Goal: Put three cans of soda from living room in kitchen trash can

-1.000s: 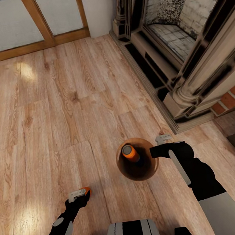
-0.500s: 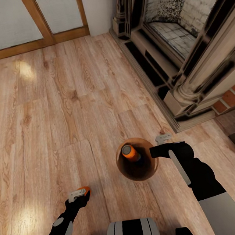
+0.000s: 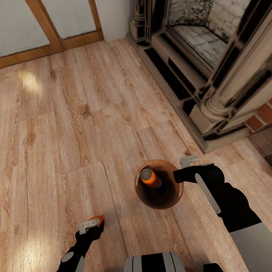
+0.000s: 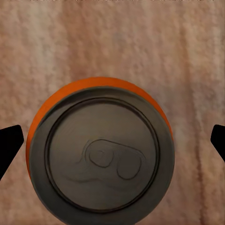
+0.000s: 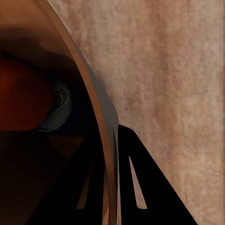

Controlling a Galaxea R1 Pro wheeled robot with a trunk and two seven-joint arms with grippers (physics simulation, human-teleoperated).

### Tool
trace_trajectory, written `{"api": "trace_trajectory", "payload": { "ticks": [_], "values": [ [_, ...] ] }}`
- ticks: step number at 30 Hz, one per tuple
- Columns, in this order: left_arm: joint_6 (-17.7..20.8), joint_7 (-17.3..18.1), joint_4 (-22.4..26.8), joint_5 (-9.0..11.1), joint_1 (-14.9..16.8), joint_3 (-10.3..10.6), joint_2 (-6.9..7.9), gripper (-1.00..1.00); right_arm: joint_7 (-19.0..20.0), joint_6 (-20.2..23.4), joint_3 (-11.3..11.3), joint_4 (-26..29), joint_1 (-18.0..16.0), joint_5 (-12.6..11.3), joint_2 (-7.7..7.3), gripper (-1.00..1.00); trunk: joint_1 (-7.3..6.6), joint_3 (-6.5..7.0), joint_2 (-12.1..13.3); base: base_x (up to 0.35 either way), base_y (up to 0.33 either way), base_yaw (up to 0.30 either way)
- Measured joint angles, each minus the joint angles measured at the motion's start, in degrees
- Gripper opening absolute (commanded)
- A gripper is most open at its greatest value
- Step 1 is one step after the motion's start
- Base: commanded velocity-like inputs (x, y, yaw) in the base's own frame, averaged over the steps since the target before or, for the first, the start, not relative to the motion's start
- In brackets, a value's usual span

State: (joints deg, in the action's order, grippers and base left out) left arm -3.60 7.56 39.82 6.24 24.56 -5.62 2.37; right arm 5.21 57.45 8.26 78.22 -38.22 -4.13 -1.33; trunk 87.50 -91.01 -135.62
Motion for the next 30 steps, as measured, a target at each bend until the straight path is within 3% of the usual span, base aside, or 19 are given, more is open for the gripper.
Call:
{"api": "trace_trajectory", "payload": {
  "ticks": [6,30],
  "values": [
    [0.01,0.00,0.02,-0.01,-0.05,-0.02,0.01,1.00,0.04,0.01,0.04,-0.02,-0.02,-0.30,-0.01,-1.00,0.28,-0.53,-1.19,0.000,0.000,0.000],
    [0.01,0.00,0.03,-0.06,-0.01,0.06,0.01,1.00,0.04,0.01,0.04,-0.04,-0.03,-0.30,-0.01,-1.00,0.28,-0.53,-1.21,0.000,0.000,0.000]
  ]
}}
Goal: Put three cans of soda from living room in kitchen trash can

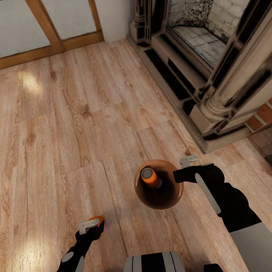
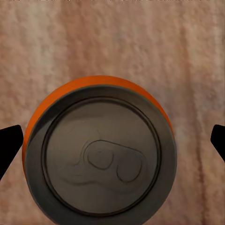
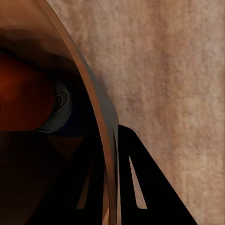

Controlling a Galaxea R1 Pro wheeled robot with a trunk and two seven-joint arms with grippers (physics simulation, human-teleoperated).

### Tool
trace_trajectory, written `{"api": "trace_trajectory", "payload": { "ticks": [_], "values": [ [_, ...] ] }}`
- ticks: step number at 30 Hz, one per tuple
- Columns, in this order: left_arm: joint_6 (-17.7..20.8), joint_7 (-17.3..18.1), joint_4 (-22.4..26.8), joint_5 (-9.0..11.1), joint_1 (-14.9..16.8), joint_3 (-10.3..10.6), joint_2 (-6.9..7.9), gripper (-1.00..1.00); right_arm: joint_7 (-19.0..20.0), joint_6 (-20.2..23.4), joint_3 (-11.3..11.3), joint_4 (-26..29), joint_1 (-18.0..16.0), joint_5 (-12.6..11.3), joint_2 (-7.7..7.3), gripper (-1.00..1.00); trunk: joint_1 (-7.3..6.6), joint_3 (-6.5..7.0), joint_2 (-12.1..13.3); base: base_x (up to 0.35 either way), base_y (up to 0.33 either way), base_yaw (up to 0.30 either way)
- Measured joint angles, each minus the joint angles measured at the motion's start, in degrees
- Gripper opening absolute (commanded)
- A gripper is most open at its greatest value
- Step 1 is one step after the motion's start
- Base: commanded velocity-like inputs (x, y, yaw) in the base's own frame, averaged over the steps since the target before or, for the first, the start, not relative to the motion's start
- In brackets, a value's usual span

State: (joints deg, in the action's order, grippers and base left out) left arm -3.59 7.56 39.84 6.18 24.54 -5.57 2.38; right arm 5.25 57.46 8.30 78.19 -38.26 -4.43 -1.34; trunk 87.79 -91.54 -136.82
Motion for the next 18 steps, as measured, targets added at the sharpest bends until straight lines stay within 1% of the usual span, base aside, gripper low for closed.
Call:
{"api": "trace_trajectory", "payload": {
  "ticks": [14,15,18],
  "values": [
    [0.00,0.00,0.00,-0.02,-0.02,0.01,0.00,1.00,0.00,0.00,0.00,0.00,0.00,0.00,0.00,-1.00,0.00,0.00,0.00,0.000,0.000,0.000],
    [0.00,0.00,0.00,-0.02,-0.01,0.01,0.00,-1.00,0.00,0.00,0.00,0.00,0.00,0.00,0.00,-1.00,0.00,0.00,0.00,0.000,0.000,0.000],
    [0.00,0.03,0.01,0.04,0.00,0.03,0.00,-1.00,0.00,0.00,0.00,0.00,0.00,0.00,0.00,-1.00,0.00,0.00,0.00,0.000,0.000,0.000]
  ]
}}
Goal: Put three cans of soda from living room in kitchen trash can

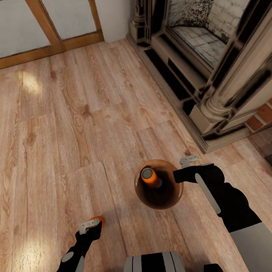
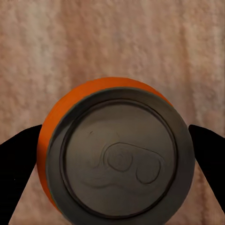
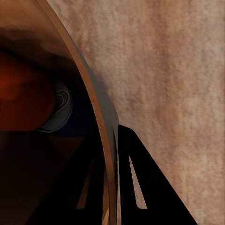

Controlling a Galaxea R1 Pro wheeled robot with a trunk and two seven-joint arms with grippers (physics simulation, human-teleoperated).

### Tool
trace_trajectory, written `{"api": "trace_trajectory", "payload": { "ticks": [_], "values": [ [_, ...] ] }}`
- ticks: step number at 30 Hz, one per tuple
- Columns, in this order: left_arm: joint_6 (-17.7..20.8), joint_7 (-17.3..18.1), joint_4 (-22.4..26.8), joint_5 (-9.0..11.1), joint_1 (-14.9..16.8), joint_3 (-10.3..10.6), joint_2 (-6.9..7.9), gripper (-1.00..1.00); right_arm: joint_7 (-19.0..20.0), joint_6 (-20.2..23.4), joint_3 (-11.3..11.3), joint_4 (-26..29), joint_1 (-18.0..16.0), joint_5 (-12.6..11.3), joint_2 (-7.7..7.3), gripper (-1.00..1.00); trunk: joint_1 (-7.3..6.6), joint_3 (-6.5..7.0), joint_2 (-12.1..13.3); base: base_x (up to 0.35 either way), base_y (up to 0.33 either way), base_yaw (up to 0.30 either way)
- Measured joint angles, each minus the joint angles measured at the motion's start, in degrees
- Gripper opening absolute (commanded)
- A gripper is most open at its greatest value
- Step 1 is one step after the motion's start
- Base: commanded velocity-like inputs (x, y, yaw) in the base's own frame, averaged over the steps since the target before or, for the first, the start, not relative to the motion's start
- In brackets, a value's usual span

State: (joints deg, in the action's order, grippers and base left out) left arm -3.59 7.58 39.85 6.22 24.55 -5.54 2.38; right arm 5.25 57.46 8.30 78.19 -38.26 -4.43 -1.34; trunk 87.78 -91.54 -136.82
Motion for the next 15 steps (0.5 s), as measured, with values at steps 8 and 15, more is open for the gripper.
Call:
{"api": "trace_trajectory", "payload": {
  "ticks": [8,15],
  "values": [
    [0.05,0.01,0.01,0.01,-0.01,0.00,0.00,-1.00,0.00,0.00,0.00,0.00,0.00,-0.01,-0.01,-1.00,0.00,0.00,0.00,0.000,0.000,0.000],
    [0.01,0.00,0.00,0.00,-0.02,0.00,0.00,-1.00,0.00,0.00,0.00,0.00,0.00,0.00,0.00,-1.00,0.00,0.00,0.00,0.000,0.000,0.000]
  ]
}}
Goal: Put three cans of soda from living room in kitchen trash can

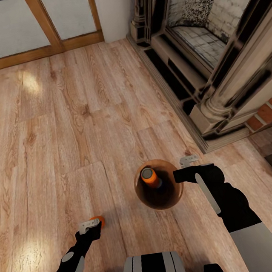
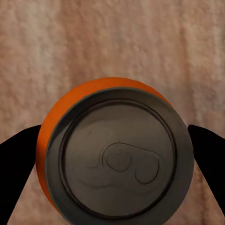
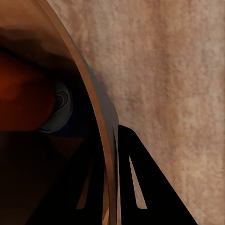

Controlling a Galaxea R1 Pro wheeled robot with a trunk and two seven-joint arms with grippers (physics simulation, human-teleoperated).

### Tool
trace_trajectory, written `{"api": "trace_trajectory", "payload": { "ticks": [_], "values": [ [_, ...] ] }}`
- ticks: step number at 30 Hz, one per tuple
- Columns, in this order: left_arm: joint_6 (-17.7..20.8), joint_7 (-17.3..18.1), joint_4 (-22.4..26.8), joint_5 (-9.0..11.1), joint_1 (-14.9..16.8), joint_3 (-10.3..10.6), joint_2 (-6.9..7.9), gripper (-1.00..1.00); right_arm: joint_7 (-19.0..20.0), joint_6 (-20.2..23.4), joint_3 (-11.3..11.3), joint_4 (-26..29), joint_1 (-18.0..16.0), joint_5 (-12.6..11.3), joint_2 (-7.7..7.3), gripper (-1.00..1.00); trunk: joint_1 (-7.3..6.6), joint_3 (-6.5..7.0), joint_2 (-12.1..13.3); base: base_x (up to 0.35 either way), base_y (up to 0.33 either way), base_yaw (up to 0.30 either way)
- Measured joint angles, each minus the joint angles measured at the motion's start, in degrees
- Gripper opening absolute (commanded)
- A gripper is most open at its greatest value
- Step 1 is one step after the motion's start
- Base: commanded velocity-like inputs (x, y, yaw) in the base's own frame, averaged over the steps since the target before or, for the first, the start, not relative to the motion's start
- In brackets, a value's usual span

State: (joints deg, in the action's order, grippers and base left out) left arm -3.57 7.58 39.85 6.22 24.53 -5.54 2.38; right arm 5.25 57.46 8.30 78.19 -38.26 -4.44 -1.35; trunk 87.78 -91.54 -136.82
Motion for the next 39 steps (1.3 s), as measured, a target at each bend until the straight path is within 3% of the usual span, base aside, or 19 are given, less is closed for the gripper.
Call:
{"api": "trace_trajectory", "payload": {
  "ticks": [20,39],
  "values": [
    [0.06,-0.01,-0.03,-0.93,0.03,0.00,-0.01,-1.00,-0.03,-0.01,-0.03,0.04,0.02,0.18,0.02,-1.00,-4.01,3.65,8.01,0.000,0.000,0.000],
    [0.32,0.07,-0.03,-0.91,0.01,0.00,-0.01,-1.00,-0.03,-0.01,-0.04,-0.04,0.02,0.20,0.02,-1.00,-8.18,8.76,15.63,0.000,0.000,0.000]
  ]
}}
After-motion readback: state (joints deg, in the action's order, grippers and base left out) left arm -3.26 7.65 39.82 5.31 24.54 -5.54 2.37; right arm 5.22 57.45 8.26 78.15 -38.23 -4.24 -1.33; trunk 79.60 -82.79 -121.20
